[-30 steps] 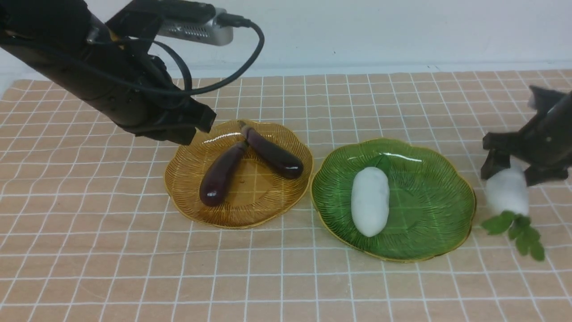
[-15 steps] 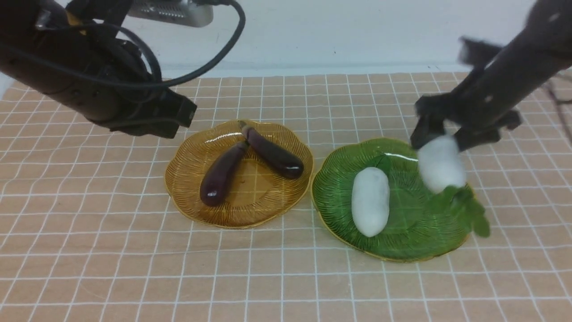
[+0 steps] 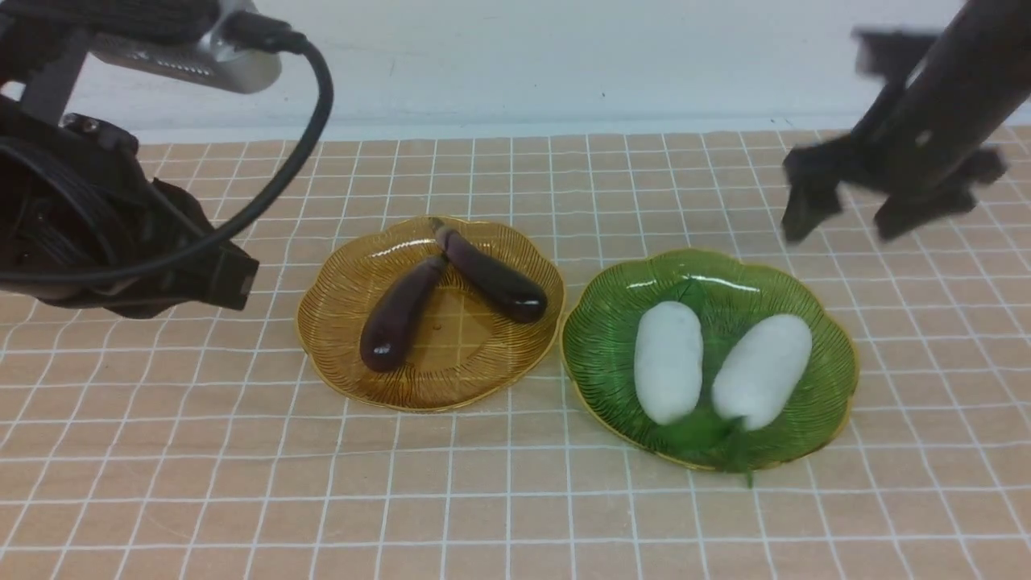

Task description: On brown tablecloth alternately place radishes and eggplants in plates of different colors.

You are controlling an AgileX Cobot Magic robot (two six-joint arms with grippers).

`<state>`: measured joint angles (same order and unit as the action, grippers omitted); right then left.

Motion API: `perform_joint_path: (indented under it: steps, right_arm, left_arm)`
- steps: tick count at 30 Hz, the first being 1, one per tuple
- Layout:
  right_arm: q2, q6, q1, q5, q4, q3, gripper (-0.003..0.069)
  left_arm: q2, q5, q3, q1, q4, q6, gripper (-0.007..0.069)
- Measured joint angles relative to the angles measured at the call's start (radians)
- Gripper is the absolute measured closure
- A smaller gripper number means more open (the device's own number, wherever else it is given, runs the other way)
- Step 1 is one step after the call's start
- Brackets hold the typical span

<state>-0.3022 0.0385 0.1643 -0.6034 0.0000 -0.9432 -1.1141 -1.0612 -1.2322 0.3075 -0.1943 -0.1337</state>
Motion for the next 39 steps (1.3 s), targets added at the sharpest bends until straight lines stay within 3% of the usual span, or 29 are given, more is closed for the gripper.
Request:
perform_joint_path:
  steps: [4, 10, 21, 27, 35, 39]
  right_arm:
    - [0.187, 0.003, 0.0, 0.232, 0.02, 0.355, 0.0674]
    - [0.313, 0.003, 0.0, 0.455, 0.022, 0.531, 0.0674]
    - [0.313, 0.003, 0.0, 0.48, 0.022, 0.536, 0.0674]
    - [0.313, 0.003, 0.0, 0.48, 0.022, 0.537, 0.0674]
    - [0.313, 0.003, 0.0, 0.48, 0.022, 0.538, 0.0674]
    - [0.313, 0.003, 0.0, 0.48, 0.022, 0.538, 0.0674]
  left_arm:
    - [0.0, 0.003, 0.0, 0.0, -0.013, 0.0, 0.0628]
    - [0.101, 0.062, 0.13, 0.0, -0.013, 0.0, 0.0628]
    - [0.709, 0.465, 0.657, 0.0, 0.006, 0.046, 0.0628]
    - [0.861, 0.489, 0.766, 0.0, 0.002, 0.048, 0.0628]
    - [0.875, 0.441, 0.772, 0.0, 0.005, 0.036, 0.0628]
    - [0.884, 0.495, 0.796, 0.0, 0.059, 0.035, 0.0628]
